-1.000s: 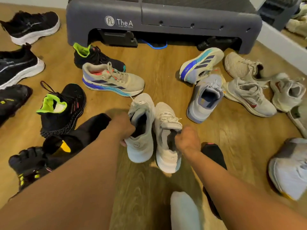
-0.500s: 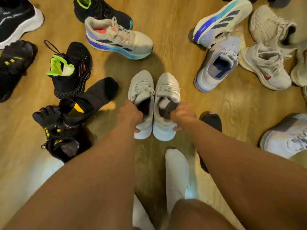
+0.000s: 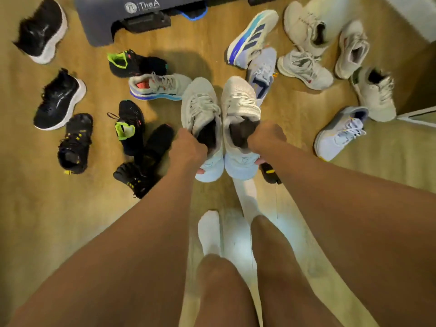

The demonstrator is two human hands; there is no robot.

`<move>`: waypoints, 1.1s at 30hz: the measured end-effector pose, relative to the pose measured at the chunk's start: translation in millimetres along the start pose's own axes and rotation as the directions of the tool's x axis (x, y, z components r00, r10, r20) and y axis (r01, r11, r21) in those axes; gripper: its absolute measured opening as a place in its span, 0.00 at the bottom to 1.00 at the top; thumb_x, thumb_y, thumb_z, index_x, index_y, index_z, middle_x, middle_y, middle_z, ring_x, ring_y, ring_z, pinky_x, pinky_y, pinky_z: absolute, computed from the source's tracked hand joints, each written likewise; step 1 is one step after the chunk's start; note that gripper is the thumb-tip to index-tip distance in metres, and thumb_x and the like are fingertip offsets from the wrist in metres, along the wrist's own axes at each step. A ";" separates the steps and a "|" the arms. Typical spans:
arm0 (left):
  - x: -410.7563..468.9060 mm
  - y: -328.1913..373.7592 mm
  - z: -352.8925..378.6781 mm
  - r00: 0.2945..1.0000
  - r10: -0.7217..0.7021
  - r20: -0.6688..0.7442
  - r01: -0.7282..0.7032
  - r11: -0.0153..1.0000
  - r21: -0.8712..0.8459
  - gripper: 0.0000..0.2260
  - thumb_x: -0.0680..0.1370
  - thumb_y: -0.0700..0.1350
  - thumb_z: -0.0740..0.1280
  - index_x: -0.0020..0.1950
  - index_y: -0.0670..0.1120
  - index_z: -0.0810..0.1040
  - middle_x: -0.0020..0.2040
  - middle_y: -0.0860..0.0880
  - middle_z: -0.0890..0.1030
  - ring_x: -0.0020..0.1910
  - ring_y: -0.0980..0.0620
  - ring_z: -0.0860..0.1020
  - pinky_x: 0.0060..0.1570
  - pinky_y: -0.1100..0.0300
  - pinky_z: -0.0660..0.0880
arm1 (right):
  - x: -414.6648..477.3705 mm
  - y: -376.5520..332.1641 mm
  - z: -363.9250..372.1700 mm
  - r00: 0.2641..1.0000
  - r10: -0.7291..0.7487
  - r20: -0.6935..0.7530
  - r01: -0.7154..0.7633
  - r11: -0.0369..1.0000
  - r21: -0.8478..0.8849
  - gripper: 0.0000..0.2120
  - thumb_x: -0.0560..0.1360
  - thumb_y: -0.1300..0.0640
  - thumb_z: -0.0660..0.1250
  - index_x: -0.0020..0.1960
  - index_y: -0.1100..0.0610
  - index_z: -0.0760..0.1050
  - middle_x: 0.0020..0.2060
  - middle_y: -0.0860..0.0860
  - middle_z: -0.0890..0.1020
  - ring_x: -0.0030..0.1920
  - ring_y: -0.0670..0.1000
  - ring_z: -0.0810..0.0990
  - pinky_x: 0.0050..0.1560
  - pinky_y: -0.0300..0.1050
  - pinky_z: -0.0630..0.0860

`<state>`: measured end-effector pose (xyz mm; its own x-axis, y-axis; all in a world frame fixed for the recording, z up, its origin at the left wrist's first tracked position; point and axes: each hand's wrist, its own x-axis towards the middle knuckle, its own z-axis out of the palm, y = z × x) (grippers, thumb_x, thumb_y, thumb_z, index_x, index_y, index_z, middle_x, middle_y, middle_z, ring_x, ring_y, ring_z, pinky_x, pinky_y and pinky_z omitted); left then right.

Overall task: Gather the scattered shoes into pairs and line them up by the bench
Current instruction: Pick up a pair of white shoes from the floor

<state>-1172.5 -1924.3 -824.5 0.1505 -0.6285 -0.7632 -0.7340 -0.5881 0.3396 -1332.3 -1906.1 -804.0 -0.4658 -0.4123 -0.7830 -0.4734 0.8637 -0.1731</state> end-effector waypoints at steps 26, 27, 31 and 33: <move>-383.5 40.4 245.2 0.747 0.439 0.499 -0.660 0.581 0.477 0.17 0.78 0.40 0.59 0.67 0.46 0.66 0.53 0.44 0.73 0.38 0.39 0.81 0.21 0.57 0.77 | -241.7 465.0 -79.6 0.808 0.571 -0.145 -0.241 0.545 0.803 0.04 0.71 0.63 0.67 0.38 0.60 0.75 0.37 0.59 0.81 0.30 0.60 0.82 0.28 0.50 0.80; -400.2 36.8 259.8 0.728 0.450 0.516 -0.682 0.543 0.489 0.17 0.78 0.40 0.59 0.67 0.46 0.67 0.55 0.44 0.74 0.39 0.38 0.81 0.25 0.54 0.79 | -251.9 485.8 -77.7 0.800 0.584 -0.139 -0.244 0.528 0.814 0.05 0.71 0.64 0.67 0.36 0.59 0.74 0.36 0.59 0.81 0.30 0.60 0.82 0.28 0.51 0.80; -473.2 16.2 330.9 0.645 0.463 0.608 -0.764 0.423 0.488 0.16 0.78 0.43 0.60 0.65 0.44 0.68 0.56 0.43 0.77 0.39 0.38 0.82 0.16 0.62 0.71 | -293.7 583.5 -72.3 0.726 0.682 -0.088 -0.251 0.382 0.890 0.07 0.68 0.64 0.72 0.39 0.61 0.73 0.36 0.59 0.78 0.34 0.63 0.81 0.32 0.58 0.82; -508.6 7.6 366.6 0.613 0.466 0.638 -0.790 0.378 0.483 0.15 0.77 0.43 0.61 0.64 0.44 0.68 0.55 0.43 0.76 0.41 0.38 0.82 0.13 0.65 0.66 | -310.9 630.0 -70.2 0.686 0.724 -0.072 -0.250 0.327 0.911 0.08 0.68 0.64 0.72 0.37 0.59 0.72 0.35 0.58 0.76 0.34 0.62 0.80 0.31 0.58 0.82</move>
<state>-1497.4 -1422.5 -635.3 -0.6724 -0.3342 -0.6604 -0.7159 0.5203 0.4656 -1538.2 -1254.2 -627.7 -0.7162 0.3218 -0.6193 0.6427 0.6501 -0.4054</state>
